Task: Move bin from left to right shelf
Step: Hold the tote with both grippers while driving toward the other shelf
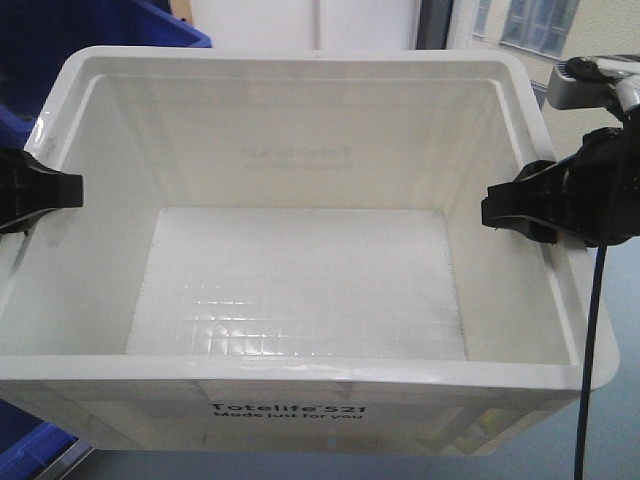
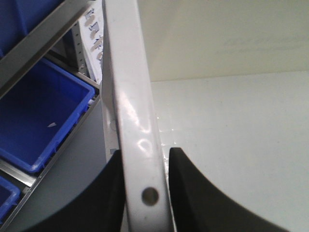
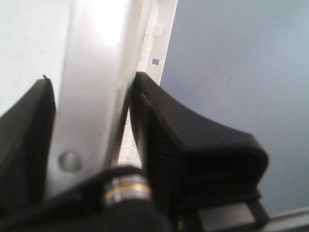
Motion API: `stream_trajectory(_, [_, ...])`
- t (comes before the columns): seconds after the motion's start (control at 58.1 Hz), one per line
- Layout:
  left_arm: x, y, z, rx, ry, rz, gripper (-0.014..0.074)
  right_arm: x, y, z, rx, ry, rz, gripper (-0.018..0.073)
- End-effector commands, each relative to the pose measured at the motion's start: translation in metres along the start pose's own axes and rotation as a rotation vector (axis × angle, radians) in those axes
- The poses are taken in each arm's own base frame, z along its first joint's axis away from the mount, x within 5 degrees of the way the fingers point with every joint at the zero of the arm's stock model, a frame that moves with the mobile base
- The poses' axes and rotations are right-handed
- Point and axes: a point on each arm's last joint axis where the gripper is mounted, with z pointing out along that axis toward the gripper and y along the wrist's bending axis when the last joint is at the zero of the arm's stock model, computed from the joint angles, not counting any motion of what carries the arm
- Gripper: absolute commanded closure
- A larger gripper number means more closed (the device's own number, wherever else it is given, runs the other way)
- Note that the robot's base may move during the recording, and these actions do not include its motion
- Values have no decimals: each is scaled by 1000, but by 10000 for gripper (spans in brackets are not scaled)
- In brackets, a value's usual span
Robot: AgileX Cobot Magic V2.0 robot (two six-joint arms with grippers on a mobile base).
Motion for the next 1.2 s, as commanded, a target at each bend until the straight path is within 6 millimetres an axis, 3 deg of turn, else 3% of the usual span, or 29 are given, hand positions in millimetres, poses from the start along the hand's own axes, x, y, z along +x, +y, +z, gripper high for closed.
stream_trajectory(0.0, [-20, -3, -19, 8, -187, 69, 603, -16, 4, -21, 1, -161, -53, 564])
stream_trajectory(1.187, [-20, -3, -19, 8, -187, 69, 603, -15, 4, -20, 1, -157, -53, 564])
